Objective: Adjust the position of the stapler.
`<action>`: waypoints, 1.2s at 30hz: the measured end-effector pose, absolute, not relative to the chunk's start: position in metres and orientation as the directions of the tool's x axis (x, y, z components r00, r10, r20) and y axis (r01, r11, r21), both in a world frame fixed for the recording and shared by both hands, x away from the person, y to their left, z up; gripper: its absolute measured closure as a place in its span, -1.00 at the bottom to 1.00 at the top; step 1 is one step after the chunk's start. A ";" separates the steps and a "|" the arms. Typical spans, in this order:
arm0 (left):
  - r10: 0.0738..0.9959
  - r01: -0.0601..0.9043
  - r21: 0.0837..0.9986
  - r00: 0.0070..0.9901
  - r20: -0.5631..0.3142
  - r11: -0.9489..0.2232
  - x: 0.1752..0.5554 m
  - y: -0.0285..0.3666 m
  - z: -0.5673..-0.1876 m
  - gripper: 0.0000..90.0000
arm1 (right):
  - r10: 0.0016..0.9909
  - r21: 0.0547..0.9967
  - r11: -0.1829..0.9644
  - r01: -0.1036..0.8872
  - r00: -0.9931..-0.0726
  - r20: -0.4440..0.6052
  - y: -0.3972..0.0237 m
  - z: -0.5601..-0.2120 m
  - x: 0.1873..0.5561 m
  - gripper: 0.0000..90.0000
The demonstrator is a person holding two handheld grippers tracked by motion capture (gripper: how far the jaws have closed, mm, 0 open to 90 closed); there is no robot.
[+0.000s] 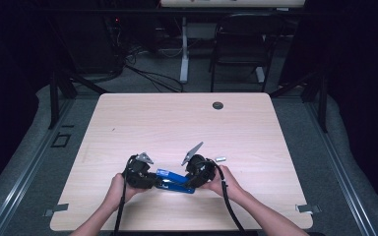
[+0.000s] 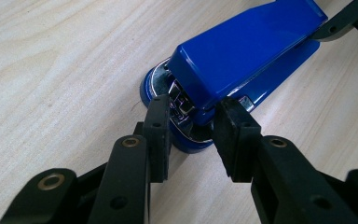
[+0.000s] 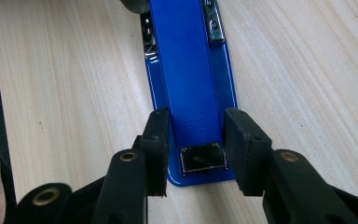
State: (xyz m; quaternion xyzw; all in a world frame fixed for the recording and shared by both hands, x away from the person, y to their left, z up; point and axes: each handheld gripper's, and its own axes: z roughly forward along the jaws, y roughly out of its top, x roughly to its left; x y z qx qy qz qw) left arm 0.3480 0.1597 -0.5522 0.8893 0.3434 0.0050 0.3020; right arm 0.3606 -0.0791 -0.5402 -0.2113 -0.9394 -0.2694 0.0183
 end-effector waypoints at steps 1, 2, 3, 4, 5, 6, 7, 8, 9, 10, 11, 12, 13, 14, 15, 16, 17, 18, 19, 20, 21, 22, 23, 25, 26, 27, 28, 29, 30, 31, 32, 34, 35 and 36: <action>0.614 0.610 0.542 0.763 -0.203 -0.578 0.348 0.160 -0.553 0.49 | 0.387 0.496 0.766 0.408 -0.910 0.150 -0.079 -0.540 0.361 0.39; 0.614 0.609 0.545 0.763 -0.203 -0.576 0.349 0.160 -0.553 0.49 | 0.388 0.496 0.765 0.410 -0.909 0.153 -0.080 -0.540 0.361 0.39; 0.610 0.607 0.548 0.765 -0.206 -0.576 0.349 0.158 -0.553 0.48 | 0.391 0.496 0.764 0.413 -0.907 0.154 -0.080 -0.540 0.361 0.40; 0.608 0.598 0.548 0.770 -0.192 -0.585 0.350 0.157 -0.553 0.47 | 0.391 0.493 0.765 0.414 -0.907 0.155 -0.080 -0.540 0.360 0.40; 0.608 0.596 0.549 0.772 -0.188 -0.586 0.350 0.156 -0.553 0.47 | 0.391 0.495 0.763 0.416 -0.907 0.158 -0.081 -0.540 0.360 0.41; 0.607 0.596 0.552 0.771 -0.191 -0.583 0.351 0.156 -0.553 0.47 | 0.393 0.494 0.763 0.418 -0.906 0.159 -0.081 -0.540 0.360 0.41; 0.601 0.590 0.552 0.776 -0.189 -0.589 0.352 0.156 -0.553 0.47 | 0.397 0.492 0.762 0.421 -0.904 0.159 -0.081 -0.540 0.360 0.41; 0.599 0.589 0.552 0.778 -0.191 -0.590 0.352 0.156 -0.553 0.47 | 0.398 0.493 0.761 0.422 -0.903 0.160 -0.082 -0.540 0.360 0.42; 0.601 0.592 0.553 0.775 -0.194 -0.586 0.353 0.156 -0.553 0.47 | 0.399 0.495 0.758 0.424 -0.903 0.163 -0.082 -0.540 0.360 0.42; 0.606 0.597 0.557 0.771 -0.197 -0.578 0.353 0.156 -0.554 0.47 | 0.400 0.492 0.759 0.427 -0.902 0.165 -0.082 -0.540 0.360 0.42; 0.608 0.596 0.560 0.770 -0.194 -0.576 0.354 0.154 -0.554 0.48 | 0.402 0.490 0.759 0.429 -0.900 0.167 -0.083 -0.540 0.360 0.43; 0.610 0.596 0.561 0.769 -0.191 -0.575 0.356 0.153 -0.554 0.48 | 0.402 0.487 0.760 0.430 -0.900 0.168 -0.083 -0.539 0.360 0.43; 0.611 0.593 0.563 0.769 -0.187 -0.575 0.357 0.152 -0.554 0.49 | 0.402 0.485 0.761 0.431 -0.900 0.169 -0.084 -0.539 0.360 0.44; 0.610 0.588 0.568 0.772 -0.179 -0.576 0.358 0.150 -0.554 0.49 | 0.406 0.484 0.759 0.436 -0.898 0.172 -0.085 -0.539 0.360 0.44; 0.609 0.584 0.567 0.774 -0.173 -0.581 0.359 0.149 -0.554 0.49 | 0.408 0.483 0.757 0.439 -0.896 0.174 -0.086 -0.540 0.360 0.44; 0.611 0.584 0.569 0.773 -0.172 -0.579 0.360 0.149 -0.554 0.49 | 0.413 0.483 0.754 0.445 -0.893 0.178 -0.086 -0.540 0.360 0.44; 0.610 0.583 0.570 0.774 -0.172 -0.579 0.360 0.149 -0.554 0.49 | 0.412 0.483 0.754 0.445 -0.893 0.180 -0.087 -0.540 0.361 0.44; 0.610 0.584 0.570 0.773 -0.173 -0.578 0.360 0.149 -0.554 0.49 | 0.412 0.483 0.754 0.445 -0.893 0.180 -0.087 -0.540 0.361 0.44; 0.610 0.583 0.570 0.773 -0.172 -0.578 0.360 0.149 -0.554 0.49 | 0.413 0.483 0.754 0.446 -0.893 0.180 -0.087 -0.540 0.360 0.44; 0.610 0.583 0.571 0.774 -0.172 -0.578 0.360 0.149 -0.554 0.49 | 0.413 0.481 0.755 0.446 -0.893 0.179 -0.086 -0.540 0.360 0.44; 0.612 0.583 0.573 0.772 -0.171 -0.576 0.360 0.149 -0.554 0.49 | 0.415 0.481 0.754 0.448 -0.892 0.180 -0.087 -0.540 0.361 0.44; 0.612 0.583 0.574 0.772 -0.170 -0.575 0.360 0.149 -0.554 0.49 | 0.417 0.481 0.753 0.450 -0.891 0.181 -0.087 -0.540 0.361 0.44; 0.612 0.581 0.574 0.773 -0.168 -0.576 0.360 0.149 -0.554 0.49 | 0.419 0.481 0.751 0.452 -0.890 0.182 -0.087 -0.540 0.361 0.44; 0.612 0.581 0.576 0.773 -0.167 -0.575 0.360 0.148 -0.554 0.49 | 0.421 0.481 0.749 0.455 -0.888 0.185 -0.087 -0.540 0.361 0.44; 0.612 0.579 0.576 0.774 -0.165 -0.577 0.361 0.148 -0.554 0.49 | 0.423 0.480 0.749 0.457 -0.887 0.186 -0.087 -0.540 0.361 0.44; 0.617 0.579 0.579 0.770 -0.160 -0.573 0.361 0.147 -0.554 0.49 | 0.424 0.481 0.747 0.459 -0.886 0.186 -0.087 -0.540 0.361 0.44; 0.617 0.578 0.580 0.771 -0.158 -0.574 0.362 0.147 -0.554 0.49 | 0.426 0.479 0.747 0.461 -0.885 0.188 -0.087 -0.540 0.361 0.44; 0.620 0.580 0.581 0.769 -0.158 -0.571 0.362 0.146 -0.554 0.49 | 0.432 0.474 0.747 0.467 -0.882 0.189 -0.087 -0.540 0.361 0.44; 0.623 0.582 0.584 0.766 -0.159 -0.566 0.363 0.145 -0.555 0.49 | 0.437 0.478 0.740 0.474 -0.878 0.194 -0.087 -0.540 0.360 0.44; 0.623 0.581 0.584 0.766 -0.157 -0.567 0.364 0.145 -0.555 0.50 | 0.438 0.476 0.740 0.474 -0.878 0.194 -0.088 -0.540 0.361 0.43; 0.627 0.583 0.589 0.763 -0.158 -0.560 0.365 0.144 -0.555 0.49 | 0.439 0.475 0.740 0.475 -0.877 0.193 -0.088 -0.540 0.361 0.43; 0.631 0.584 0.591 0.760 -0.156 -0.556 0.367 0.142 -0.555 0.50 | 0.441 0.468 0.747 0.473 -0.879 0.185 -0.088 -0.539 0.361 0.42; 0.635 0.587 0.594 0.756 -0.159 -0.550 0.367 0.141 -0.555 0.50 | 0.445 0.473 0.738 0.481 -0.874 0.195 -0.088 -0.540 0.361 0.41; 0.638 0.587 0.599 0.754 -0.157 -0.546 0.368 0.140 -0.556 0.51 | 0.446 0.473 0.736 0.484 -0.872 0.200 -0.088 -0.541 0.361 0.40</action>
